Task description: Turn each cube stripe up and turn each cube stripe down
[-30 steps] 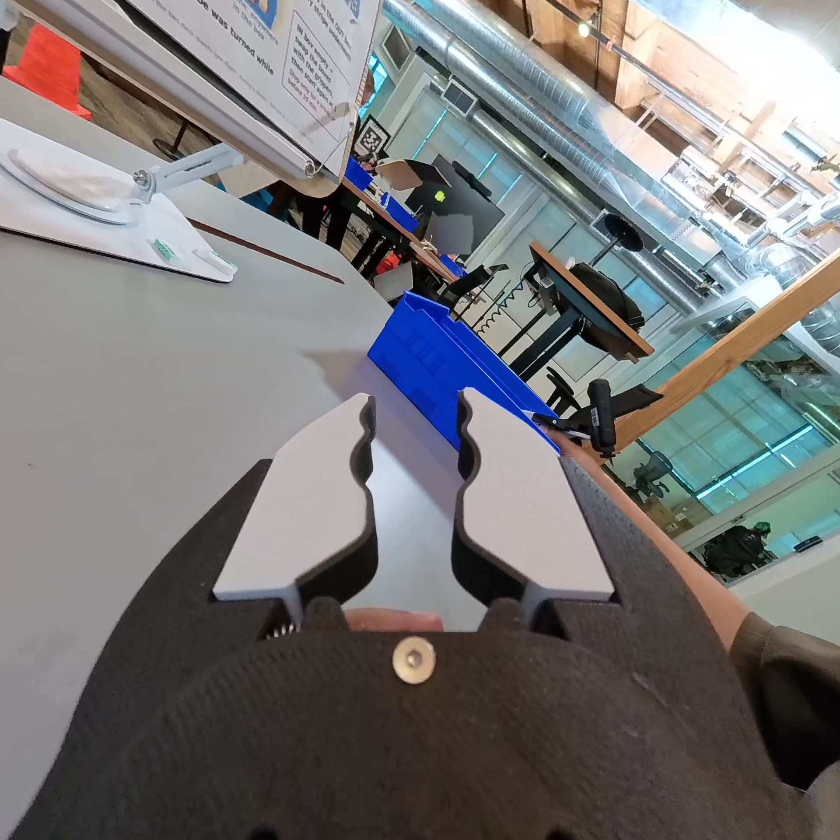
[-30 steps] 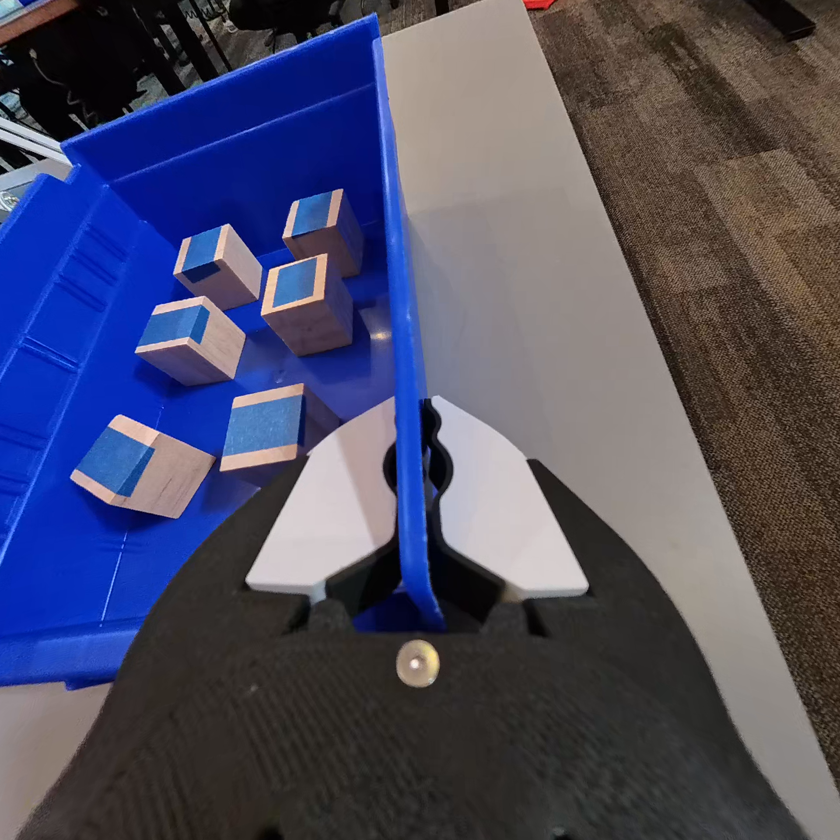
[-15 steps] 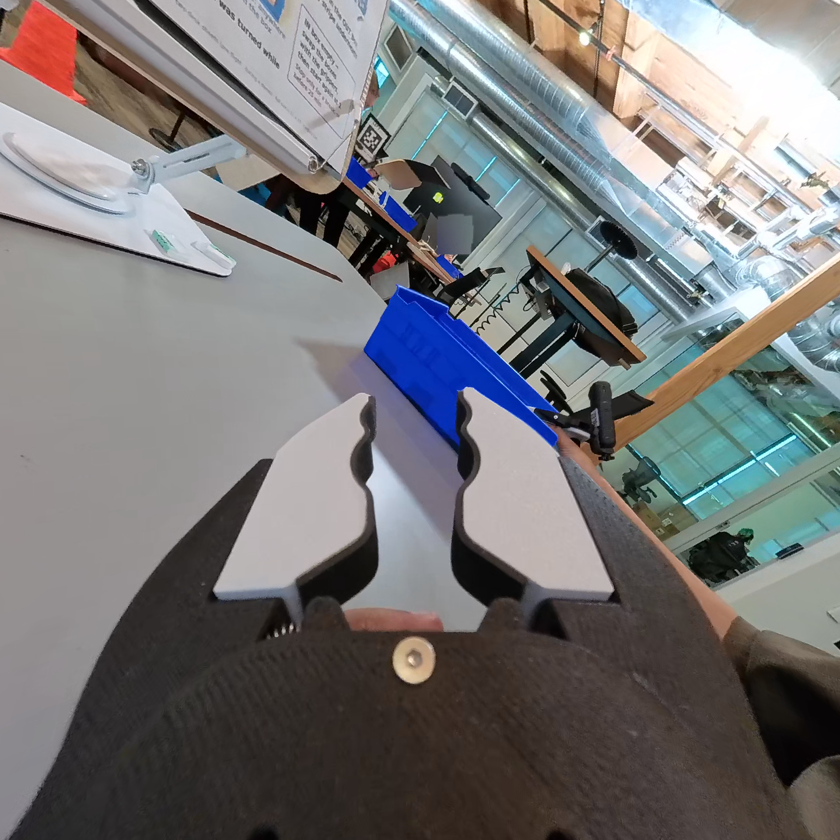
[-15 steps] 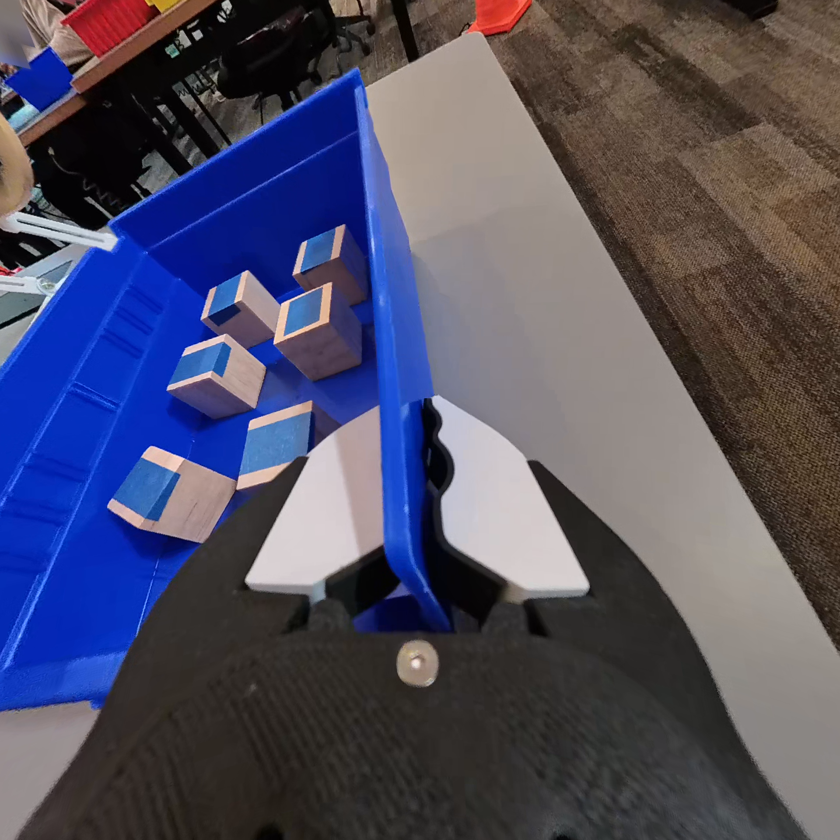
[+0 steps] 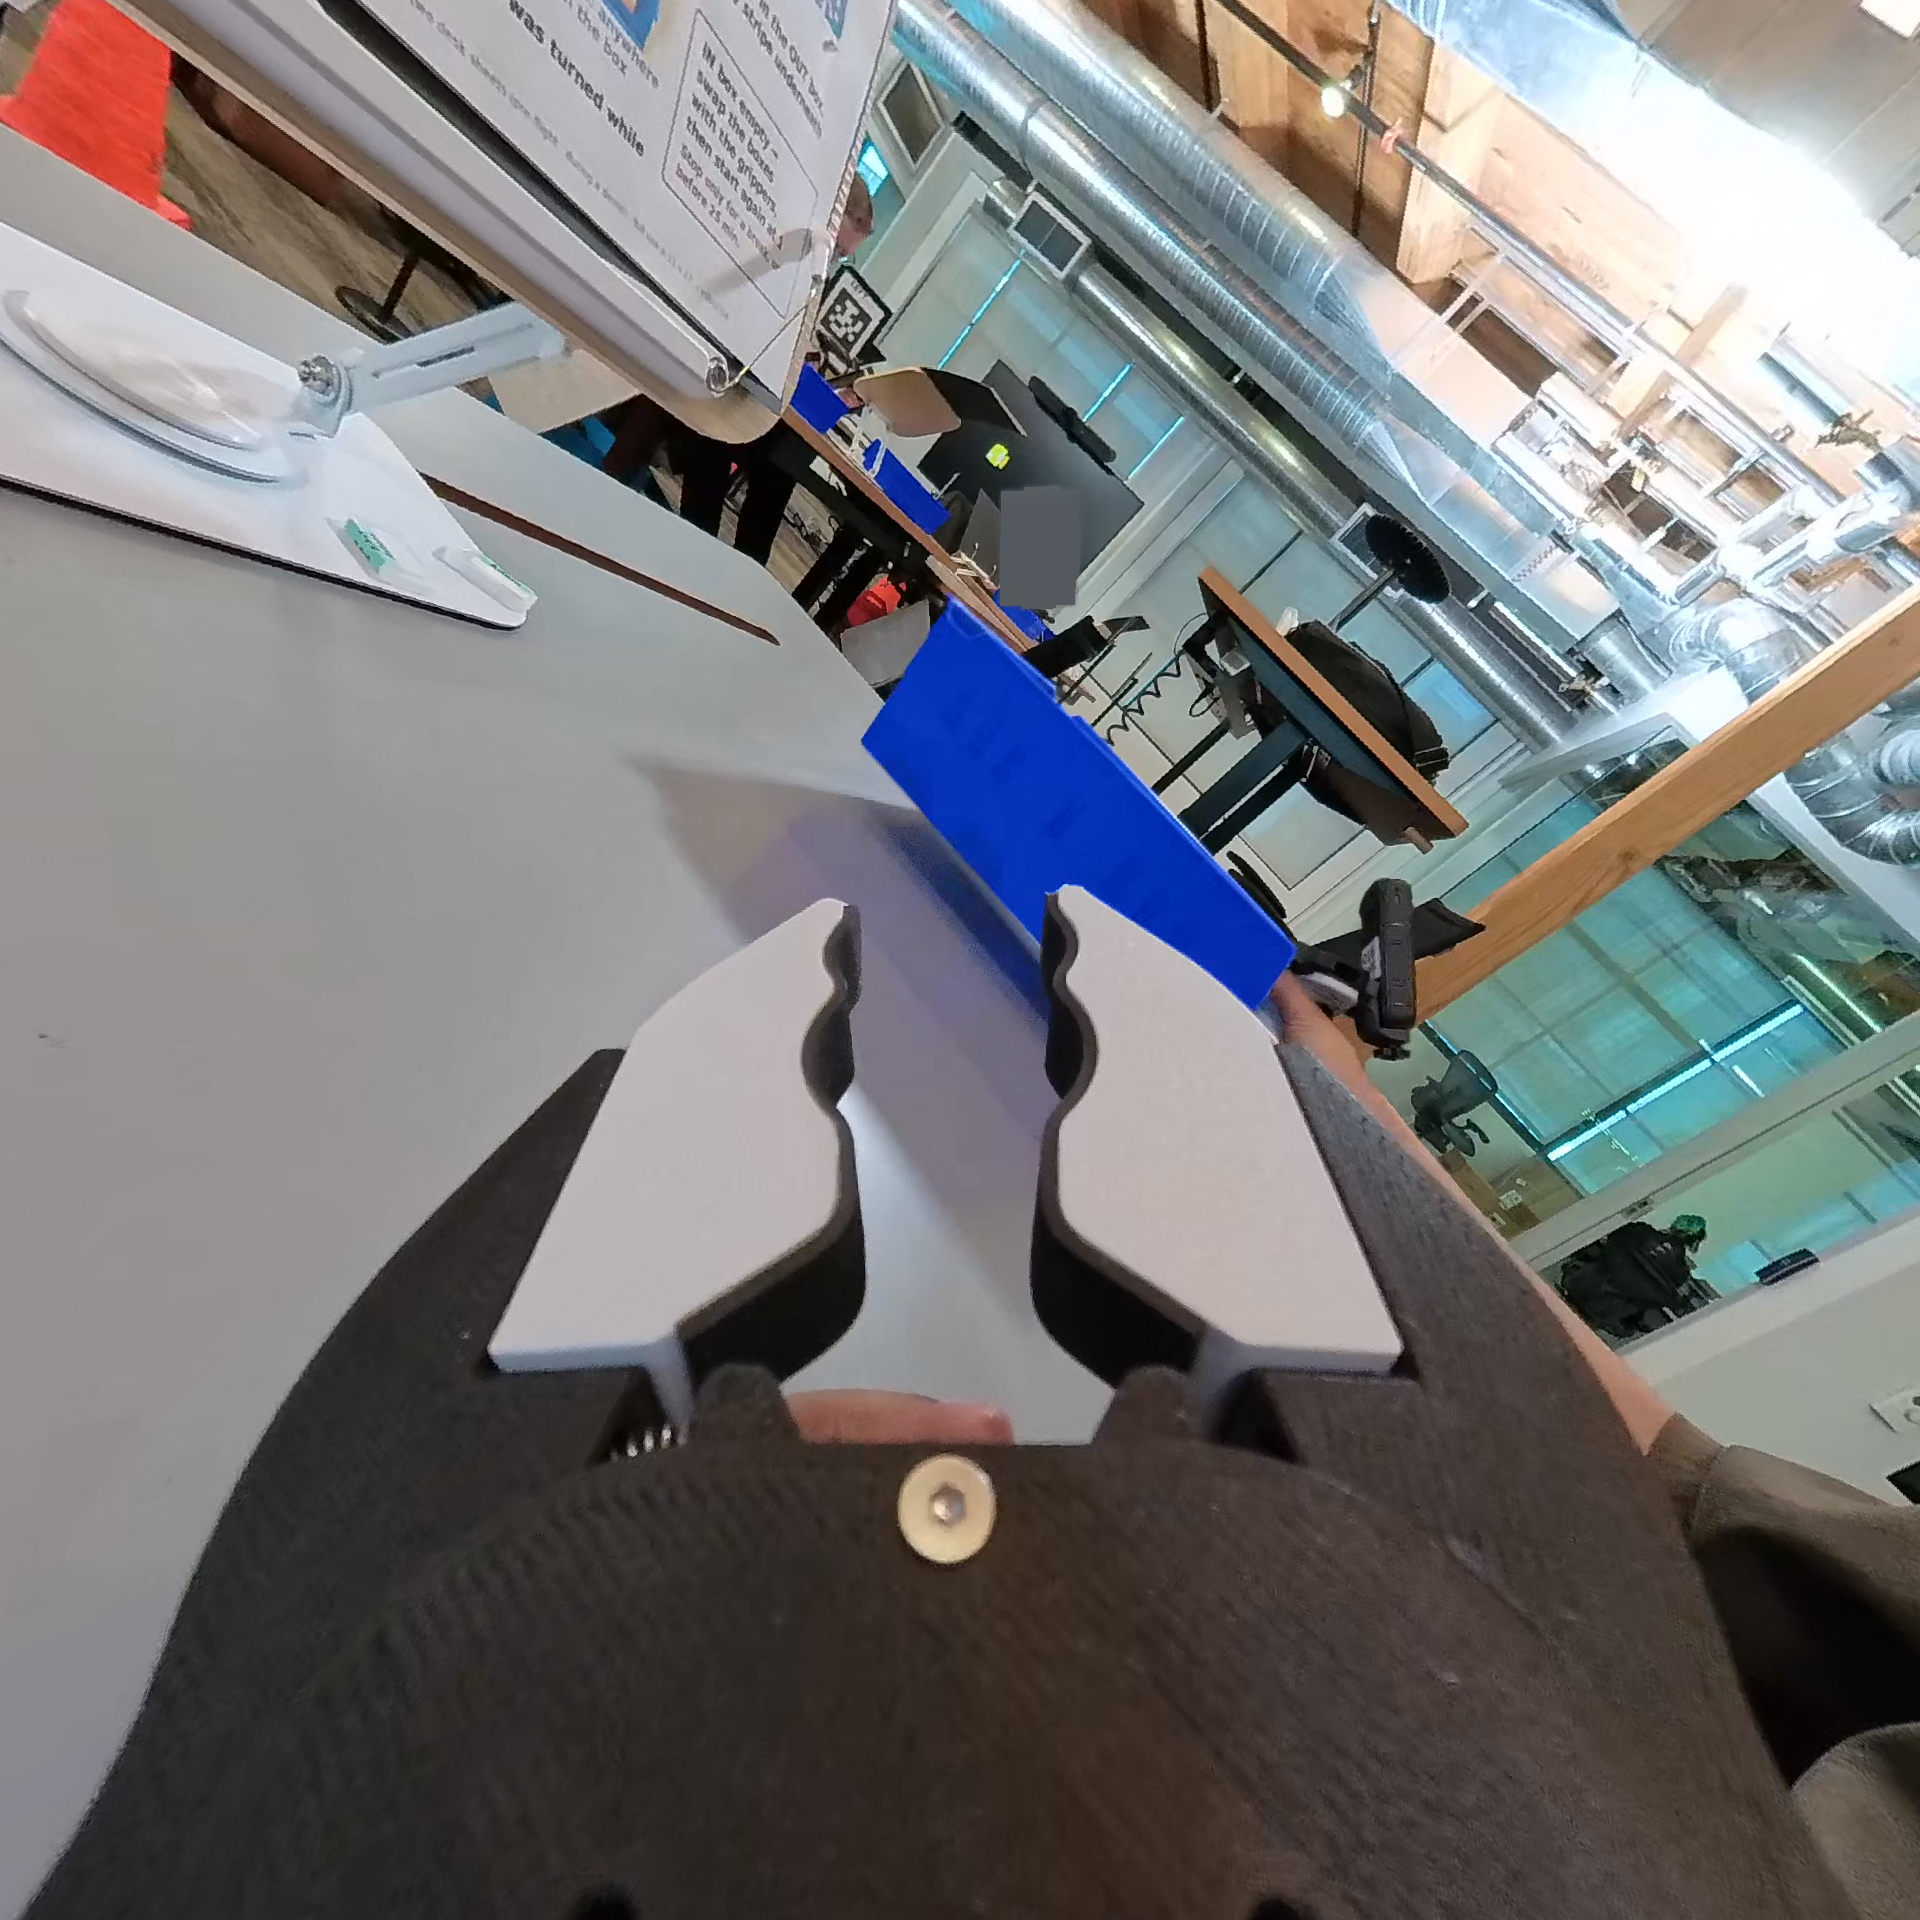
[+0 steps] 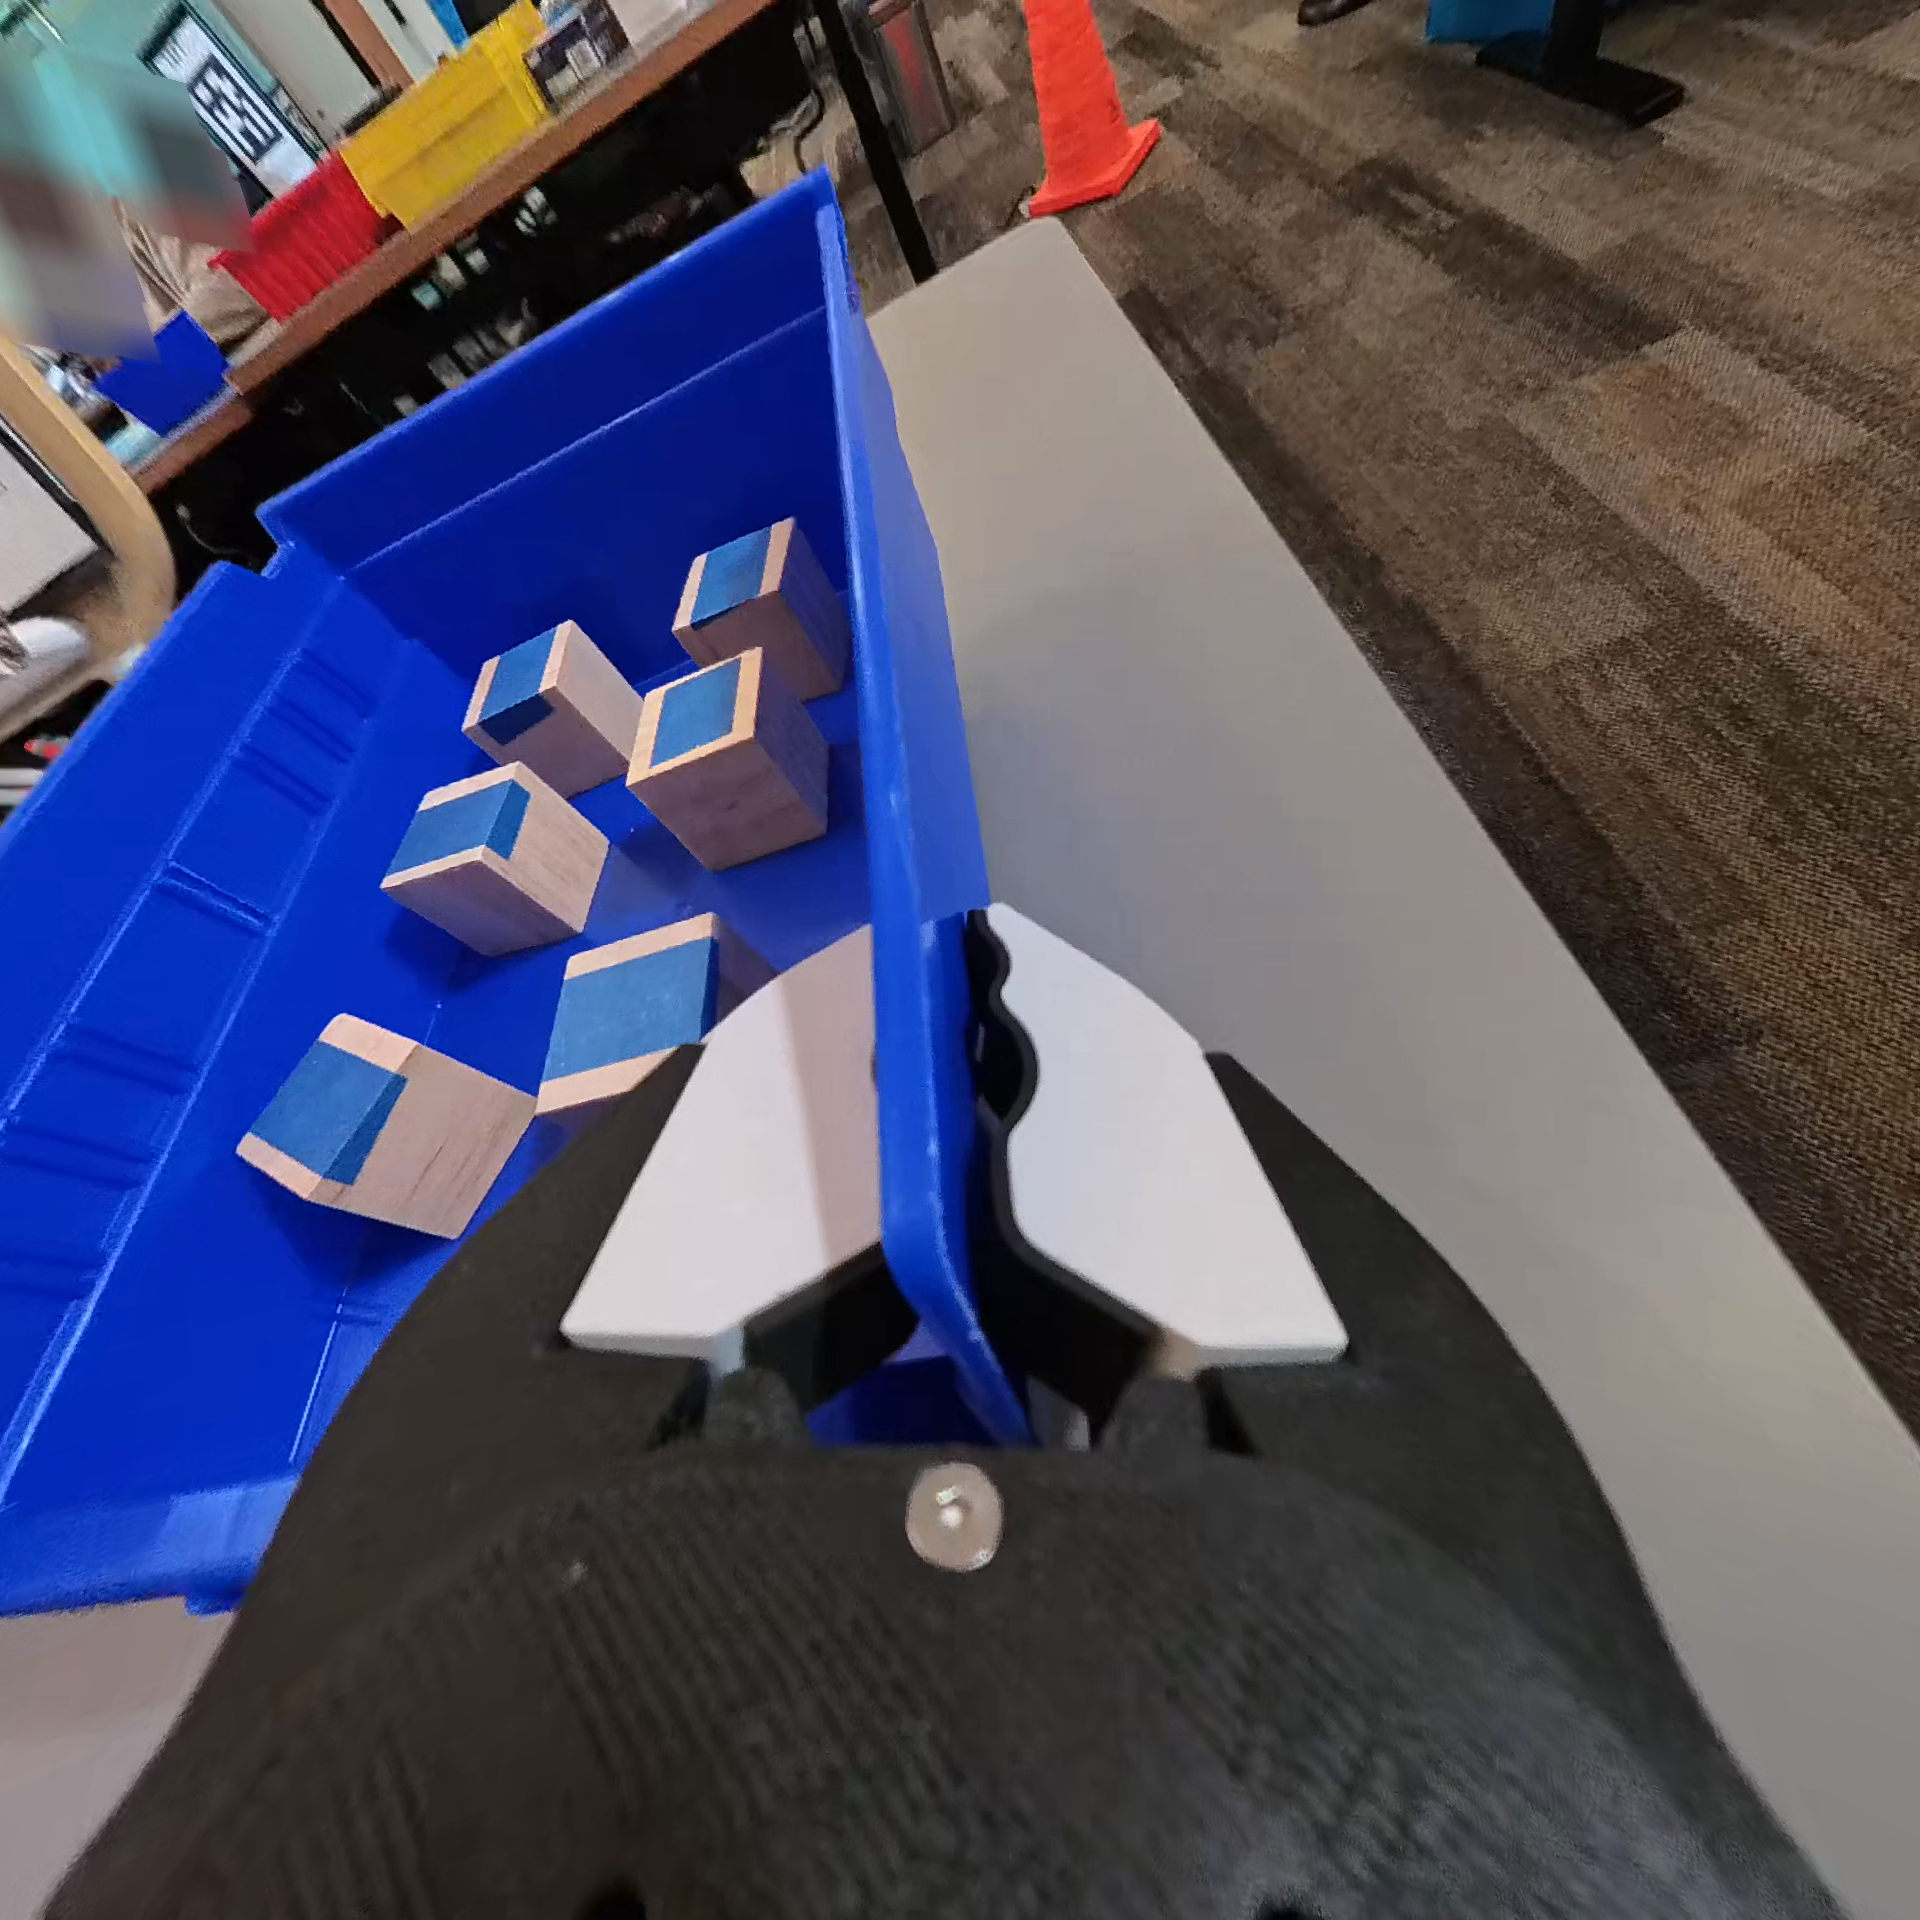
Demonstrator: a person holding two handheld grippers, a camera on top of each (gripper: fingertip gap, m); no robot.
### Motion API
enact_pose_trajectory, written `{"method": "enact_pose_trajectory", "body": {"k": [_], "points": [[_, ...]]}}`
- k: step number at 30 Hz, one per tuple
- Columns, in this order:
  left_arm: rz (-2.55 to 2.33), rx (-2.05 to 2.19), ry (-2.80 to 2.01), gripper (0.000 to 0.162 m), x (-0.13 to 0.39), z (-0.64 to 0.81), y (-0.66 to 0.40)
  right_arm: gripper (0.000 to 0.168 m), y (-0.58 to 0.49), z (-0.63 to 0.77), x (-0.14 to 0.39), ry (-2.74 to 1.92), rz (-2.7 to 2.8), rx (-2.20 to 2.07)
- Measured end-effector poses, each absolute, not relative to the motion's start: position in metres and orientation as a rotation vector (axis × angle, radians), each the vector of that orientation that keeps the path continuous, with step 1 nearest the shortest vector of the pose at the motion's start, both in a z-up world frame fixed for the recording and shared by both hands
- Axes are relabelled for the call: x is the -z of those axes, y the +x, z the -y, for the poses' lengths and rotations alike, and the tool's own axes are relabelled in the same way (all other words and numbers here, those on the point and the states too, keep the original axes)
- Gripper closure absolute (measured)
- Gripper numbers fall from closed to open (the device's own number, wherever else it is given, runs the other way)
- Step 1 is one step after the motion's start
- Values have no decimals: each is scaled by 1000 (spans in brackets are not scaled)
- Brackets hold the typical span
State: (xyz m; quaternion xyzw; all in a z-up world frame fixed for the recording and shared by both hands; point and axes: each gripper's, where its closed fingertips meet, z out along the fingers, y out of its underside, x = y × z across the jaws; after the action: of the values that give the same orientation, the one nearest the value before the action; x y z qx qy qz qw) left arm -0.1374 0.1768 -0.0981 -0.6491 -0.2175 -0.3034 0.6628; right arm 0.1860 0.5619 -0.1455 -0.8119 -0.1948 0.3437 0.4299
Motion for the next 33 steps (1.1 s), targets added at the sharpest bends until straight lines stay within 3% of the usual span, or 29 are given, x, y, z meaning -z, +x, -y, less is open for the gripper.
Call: {"method": "enact_pose_trajectory", "body": {"k": [4, 7, 10, 12, 17, 25, 33], "points": [[498, 652, -1481, 121, 98, -176, -138, 162, 188, -559, 139, -2009, 443, -928], [544, 662, -1492, 72, 90, -172, -137, 162, 188, -559, 135, -2001, 428, -929], [557, 616, -1484, 60, 72, -159, -146, 162, 189, -560, 133, -1989, 417, -908], [534, 498, -1490, 72, 56, -143, -162, 162, 190, -561, 134, -1991, 408, -912], [635, -7, -1591, 77, 43, -79, -234, 162, 189, -563, 139, -2009, 388, -938], [814, -300, -2050, 79, 108, 5, -293, 162, 183, -565, 141, -2011, 381, -939], [819, -275, -2374, 141, 164, 28, -288, 162, 184, -565, 143, -2016, 375, -945]]}}
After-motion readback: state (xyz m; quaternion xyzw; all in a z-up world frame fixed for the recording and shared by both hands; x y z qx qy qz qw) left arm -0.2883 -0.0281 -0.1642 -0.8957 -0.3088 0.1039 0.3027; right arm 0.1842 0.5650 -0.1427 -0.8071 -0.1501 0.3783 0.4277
